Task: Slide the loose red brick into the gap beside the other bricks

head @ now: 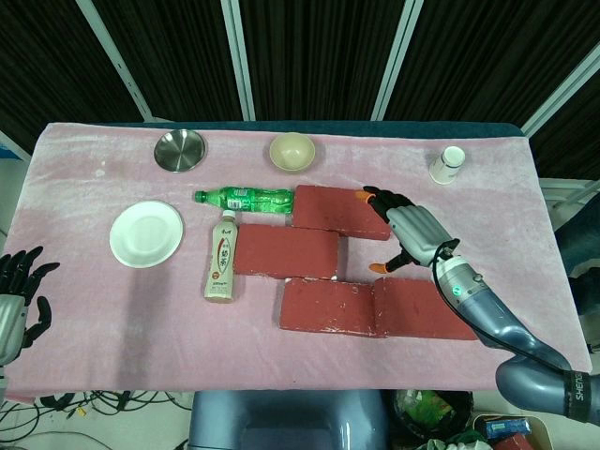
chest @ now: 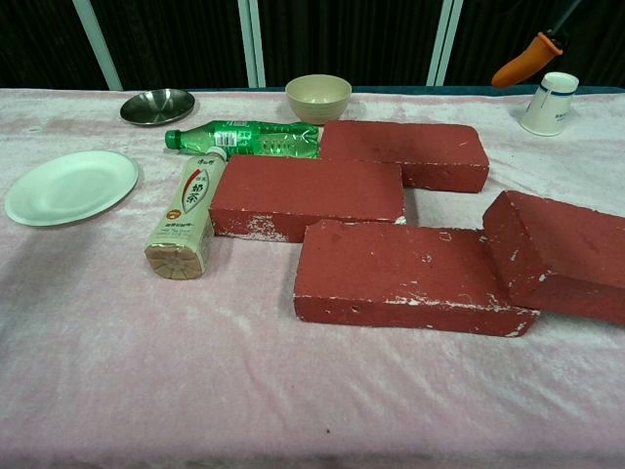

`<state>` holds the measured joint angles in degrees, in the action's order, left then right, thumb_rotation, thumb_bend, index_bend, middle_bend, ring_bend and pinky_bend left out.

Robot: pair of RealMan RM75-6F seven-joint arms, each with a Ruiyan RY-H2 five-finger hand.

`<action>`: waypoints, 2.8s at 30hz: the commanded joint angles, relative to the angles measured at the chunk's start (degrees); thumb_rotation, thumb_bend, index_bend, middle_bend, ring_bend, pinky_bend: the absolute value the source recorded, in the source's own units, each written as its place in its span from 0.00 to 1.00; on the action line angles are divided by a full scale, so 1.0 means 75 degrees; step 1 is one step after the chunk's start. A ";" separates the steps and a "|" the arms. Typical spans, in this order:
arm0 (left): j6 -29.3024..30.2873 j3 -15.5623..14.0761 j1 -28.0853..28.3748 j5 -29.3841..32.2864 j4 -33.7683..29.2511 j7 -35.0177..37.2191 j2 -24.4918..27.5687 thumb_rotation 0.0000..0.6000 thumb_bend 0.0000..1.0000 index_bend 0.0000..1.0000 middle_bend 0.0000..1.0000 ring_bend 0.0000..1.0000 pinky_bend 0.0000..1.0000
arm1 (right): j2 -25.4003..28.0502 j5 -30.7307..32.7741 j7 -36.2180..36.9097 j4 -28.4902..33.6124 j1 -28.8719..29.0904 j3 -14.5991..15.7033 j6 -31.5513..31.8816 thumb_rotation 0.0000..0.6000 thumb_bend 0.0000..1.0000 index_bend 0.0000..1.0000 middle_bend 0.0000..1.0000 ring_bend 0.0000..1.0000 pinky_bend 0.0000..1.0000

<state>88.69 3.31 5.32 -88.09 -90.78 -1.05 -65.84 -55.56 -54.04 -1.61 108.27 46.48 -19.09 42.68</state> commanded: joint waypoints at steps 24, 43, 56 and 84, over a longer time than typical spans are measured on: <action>-0.0097 0.0039 0.0023 0.0141 0.0070 -0.0156 -0.0050 1.00 0.74 0.20 0.04 0.00 0.00 | 0.0132 0.0556 0.0023 -0.0243 0.0400 0.0122 -0.0340 1.00 0.00 0.00 0.00 0.00 0.08; -0.0134 0.0065 0.0032 0.0203 -0.0007 -0.0055 0.0005 1.00 0.74 0.20 0.04 0.00 0.00 | 0.1624 0.0260 -0.0467 0.1505 -0.0531 0.1020 0.0241 1.00 0.00 0.00 0.00 0.00 0.08; -0.0172 0.0086 0.0032 0.0292 -0.0049 -0.0086 0.0029 1.00 0.73 0.20 0.04 0.00 0.00 | 0.1744 0.0350 -0.1190 0.1771 -0.1570 0.2035 0.1282 1.00 0.00 0.00 0.00 0.00 0.08; -0.0212 0.0102 0.0024 0.0384 -0.0121 -0.0161 0.0067 1.00 0.74 0.20 0.04 0.00 0.00 | 0.0112 -0.0480 -0.0170 0.0248 -0.2455 0.2391 0.1155 1.00 0.00 0.00 0.00 0.00 0.08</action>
<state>87.11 4.08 5.50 -85.21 -91.69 -2.26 -65.34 -54.64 -57.72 -2.86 110.15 28.05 -1.23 51.46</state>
